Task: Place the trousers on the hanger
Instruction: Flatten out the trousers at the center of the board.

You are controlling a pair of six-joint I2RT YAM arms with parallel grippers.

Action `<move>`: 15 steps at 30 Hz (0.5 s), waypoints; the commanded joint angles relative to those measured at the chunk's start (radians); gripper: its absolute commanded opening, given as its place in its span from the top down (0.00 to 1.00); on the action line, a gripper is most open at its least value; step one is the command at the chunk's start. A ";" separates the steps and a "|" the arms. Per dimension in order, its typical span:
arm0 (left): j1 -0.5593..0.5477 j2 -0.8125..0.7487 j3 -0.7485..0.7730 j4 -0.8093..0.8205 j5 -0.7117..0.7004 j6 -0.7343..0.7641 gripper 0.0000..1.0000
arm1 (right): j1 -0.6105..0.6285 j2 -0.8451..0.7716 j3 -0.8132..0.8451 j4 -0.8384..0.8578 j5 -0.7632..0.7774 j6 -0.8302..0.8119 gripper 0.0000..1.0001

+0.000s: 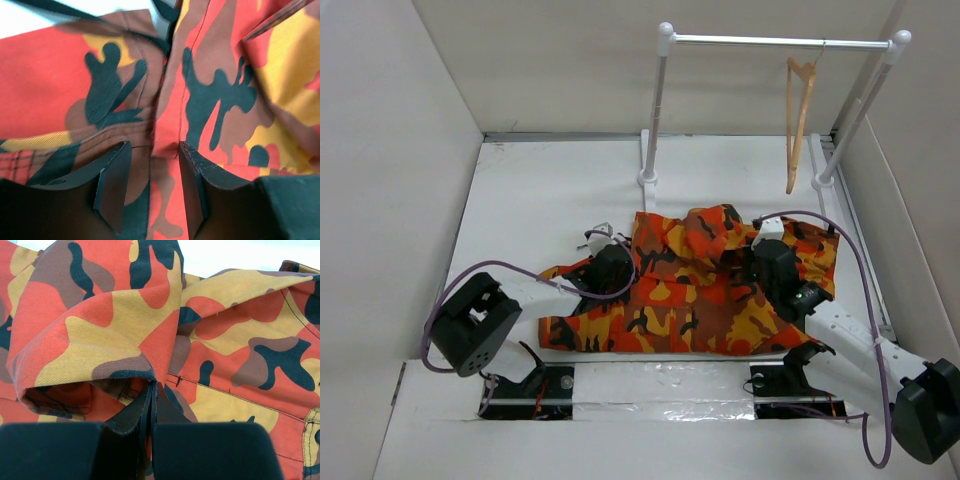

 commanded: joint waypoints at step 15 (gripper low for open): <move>0.001 0.026 0.039 0.114 0.009 -0.004 0.84 | -0.005 -0.011 0.020 0.052 -0.013 0.001 1.00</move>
